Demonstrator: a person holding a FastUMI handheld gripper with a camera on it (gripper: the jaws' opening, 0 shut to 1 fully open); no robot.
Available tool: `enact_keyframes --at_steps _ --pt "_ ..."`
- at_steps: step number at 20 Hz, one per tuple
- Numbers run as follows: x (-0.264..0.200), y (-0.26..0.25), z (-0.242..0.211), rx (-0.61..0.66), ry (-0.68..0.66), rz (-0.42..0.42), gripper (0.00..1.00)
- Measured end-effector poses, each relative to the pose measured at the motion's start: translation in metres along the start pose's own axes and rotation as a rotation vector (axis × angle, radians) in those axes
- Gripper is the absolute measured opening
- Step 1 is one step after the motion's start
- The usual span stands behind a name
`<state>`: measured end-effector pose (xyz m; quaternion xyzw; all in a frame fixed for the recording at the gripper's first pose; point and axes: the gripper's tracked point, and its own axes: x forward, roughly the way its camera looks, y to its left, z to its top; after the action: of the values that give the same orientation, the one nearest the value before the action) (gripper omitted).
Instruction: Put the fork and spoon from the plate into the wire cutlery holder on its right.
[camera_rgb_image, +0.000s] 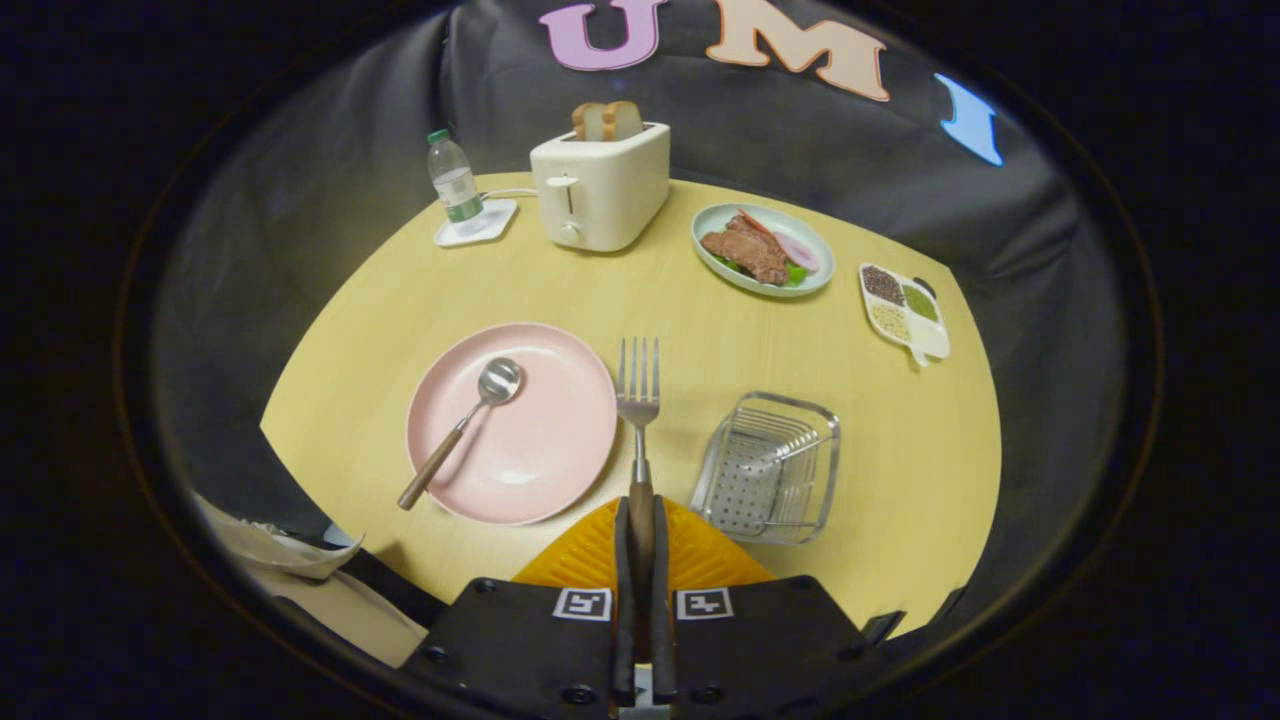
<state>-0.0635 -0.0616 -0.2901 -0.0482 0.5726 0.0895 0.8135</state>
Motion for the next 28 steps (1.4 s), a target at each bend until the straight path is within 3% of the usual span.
enact_keyframes --at_steps 12,22,28 --pt "-0.025 -0.074 -0.018 -0.051 0.087 -0.018 0.1" --pt "-0.015 -0.083 -0.044 -0.14 0.252 0.058 0.1" --pt "-0.005 -0.081 -0.048 -0.131 0.35 0.071 0.1"
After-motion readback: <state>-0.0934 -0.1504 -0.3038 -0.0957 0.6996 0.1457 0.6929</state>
